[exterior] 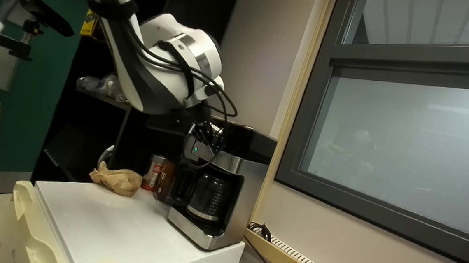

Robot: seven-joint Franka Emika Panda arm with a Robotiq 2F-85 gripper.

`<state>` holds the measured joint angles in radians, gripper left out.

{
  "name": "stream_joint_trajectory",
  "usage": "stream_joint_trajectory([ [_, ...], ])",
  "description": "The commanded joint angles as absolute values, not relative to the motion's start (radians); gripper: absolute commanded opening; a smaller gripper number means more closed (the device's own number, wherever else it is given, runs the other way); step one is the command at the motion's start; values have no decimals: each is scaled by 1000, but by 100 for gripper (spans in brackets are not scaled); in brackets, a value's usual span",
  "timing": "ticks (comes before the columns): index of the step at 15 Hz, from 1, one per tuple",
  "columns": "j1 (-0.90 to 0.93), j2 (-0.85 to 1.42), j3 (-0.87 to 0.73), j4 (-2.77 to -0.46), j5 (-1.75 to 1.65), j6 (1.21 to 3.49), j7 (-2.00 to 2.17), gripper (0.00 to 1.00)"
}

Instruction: Press a button on the coffee maker

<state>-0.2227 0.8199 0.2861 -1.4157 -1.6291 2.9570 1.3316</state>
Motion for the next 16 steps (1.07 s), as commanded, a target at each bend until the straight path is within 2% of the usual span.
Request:
stream_joint_trajectory([
  [1,-223,862,291,-1368,-1594,2944,1285,1],
  [9,-227,859,294,-1374,-1572,2951,1268,1],
  [16,-248,756,283,-1530,-1645,3024,1336,1],
])
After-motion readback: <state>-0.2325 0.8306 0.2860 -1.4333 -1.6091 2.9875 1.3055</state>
